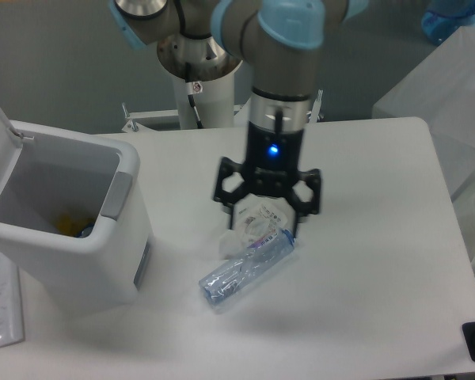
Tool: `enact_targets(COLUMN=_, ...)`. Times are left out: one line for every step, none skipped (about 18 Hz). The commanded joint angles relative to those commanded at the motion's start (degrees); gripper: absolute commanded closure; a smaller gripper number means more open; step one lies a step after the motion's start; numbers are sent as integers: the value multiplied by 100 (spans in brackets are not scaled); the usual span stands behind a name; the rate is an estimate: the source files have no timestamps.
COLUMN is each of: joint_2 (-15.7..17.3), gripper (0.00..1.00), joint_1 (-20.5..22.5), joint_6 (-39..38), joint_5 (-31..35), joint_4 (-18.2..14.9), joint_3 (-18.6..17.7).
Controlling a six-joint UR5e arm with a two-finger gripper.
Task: Open the trash can
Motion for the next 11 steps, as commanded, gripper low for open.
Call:
enact_targets(joint_2=-88, gripper=0, joint_1=88, joint_6=316, joint_5=238, joint_4=-18, joint_3=-9)
enact_targets(joint_2=-150, gripper=0, joint_1=167, joint_6=572, joint_5=388, joint_4=-26, joint_3=-18)
enact_targets(joint_2=-211, gripper=0, joint_1=237, joint_6=792, joint_5=451, joint_4=-27, joint_3=-35)
enact_targets(joint_2=-247, gripper=0, joint_1=325, joint_6=942, joint_5=486, joint_4=-27, joint_3=-36)
enact_targets(joint_2=-264, gripper=0, joint_1=422, joint_6=1074, joint_5=487, joint_4=-27, joint_3=-36)
enact_targets(joint_2=-317, gripper=0, joint_1=501, joint_6=1197, joint_5=513, joint_4=-27, joint_3=-36)
enact_targets(joint_2=-387, gripper=0, joint_1=580, joint_6=1337, joint_5=548, joint_4=-27, joint_3=-36)
enact_targets(joint_2=-492, gripper=0, joint_1=624, joint_6=1504, joint_5=635, joint_4=-35, joint_3=-1)
enact_targets(joint_2=-598, gripper=0, joint_1=660, joint_6=1680, joint_5=732, joint_4=-44, joint_3=52)
enact_targets(joint_2=-677, gripper=0, joint_1=704, joint_6=1856, joint_5=811, joint_4=-53, joint_3=105)
enact_targets(joint_2=-765, gripper=0, joint_1=739, joint_6=2066, joint_5=847, joint_4=-36, joint_3=123)
